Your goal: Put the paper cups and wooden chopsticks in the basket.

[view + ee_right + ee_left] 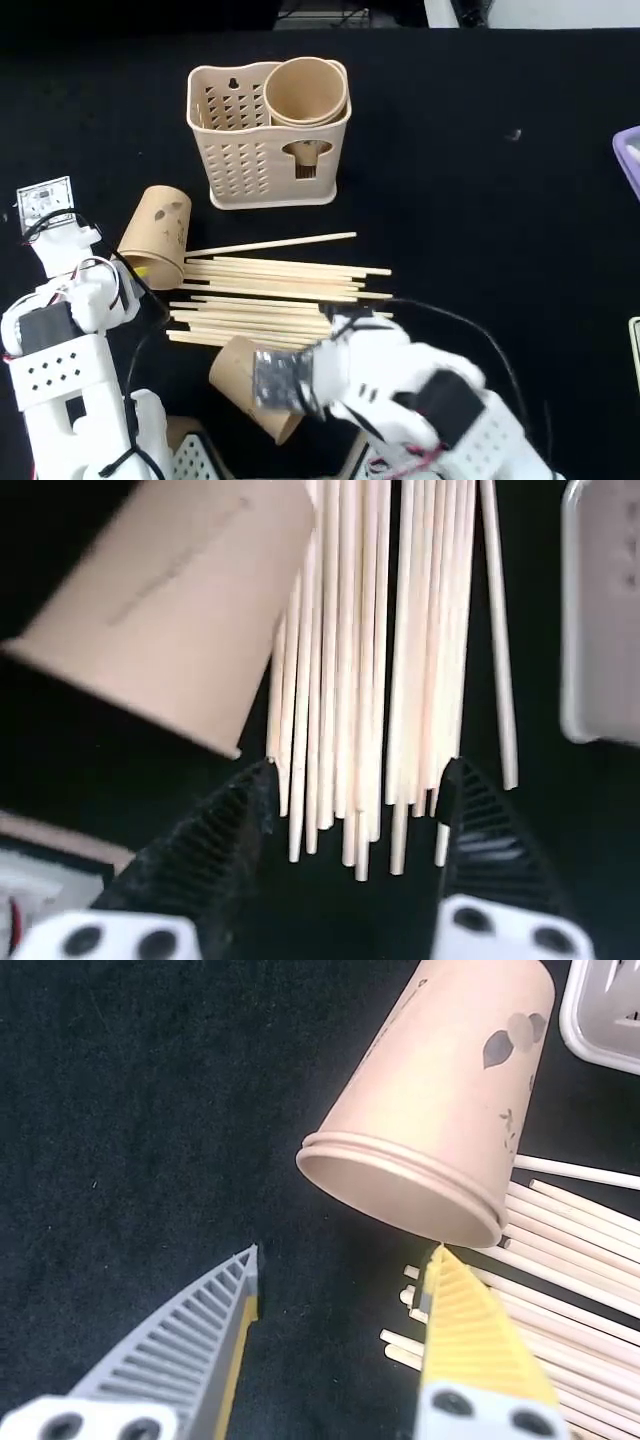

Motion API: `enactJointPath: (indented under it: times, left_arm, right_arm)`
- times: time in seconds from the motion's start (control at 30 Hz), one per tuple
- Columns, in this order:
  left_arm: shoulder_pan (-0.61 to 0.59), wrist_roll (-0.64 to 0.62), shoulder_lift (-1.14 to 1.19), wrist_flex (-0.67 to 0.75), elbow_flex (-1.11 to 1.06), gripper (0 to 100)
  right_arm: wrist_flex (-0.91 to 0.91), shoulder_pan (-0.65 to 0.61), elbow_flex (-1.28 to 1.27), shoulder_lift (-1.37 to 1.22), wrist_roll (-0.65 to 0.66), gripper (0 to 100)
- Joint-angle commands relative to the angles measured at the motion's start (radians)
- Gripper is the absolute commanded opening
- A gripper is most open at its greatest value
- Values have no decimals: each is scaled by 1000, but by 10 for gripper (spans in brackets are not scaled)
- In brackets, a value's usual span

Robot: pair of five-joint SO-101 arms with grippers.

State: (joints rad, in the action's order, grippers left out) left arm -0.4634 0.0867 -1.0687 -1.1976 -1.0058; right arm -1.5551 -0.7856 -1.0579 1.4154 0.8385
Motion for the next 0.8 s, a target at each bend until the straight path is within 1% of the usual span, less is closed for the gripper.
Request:
enactJointPath:
  times: [0.0,0.17,0.37,0.77]
  left_arm:
    - [-8,6,-17,18,15,267]
    - [-10,6,-8,43,5,267]
    - [-10,6,-8,44,10,267]
    - [-10,6,-8,44,15,267]
  right_arm:
    - [-91,-83,107,25,17,261]
    - [-74,-143,79,-2,21,261]
    - [-66,-227,76,-108,17,261]
    - [-64,-354,91,-242,26,261]
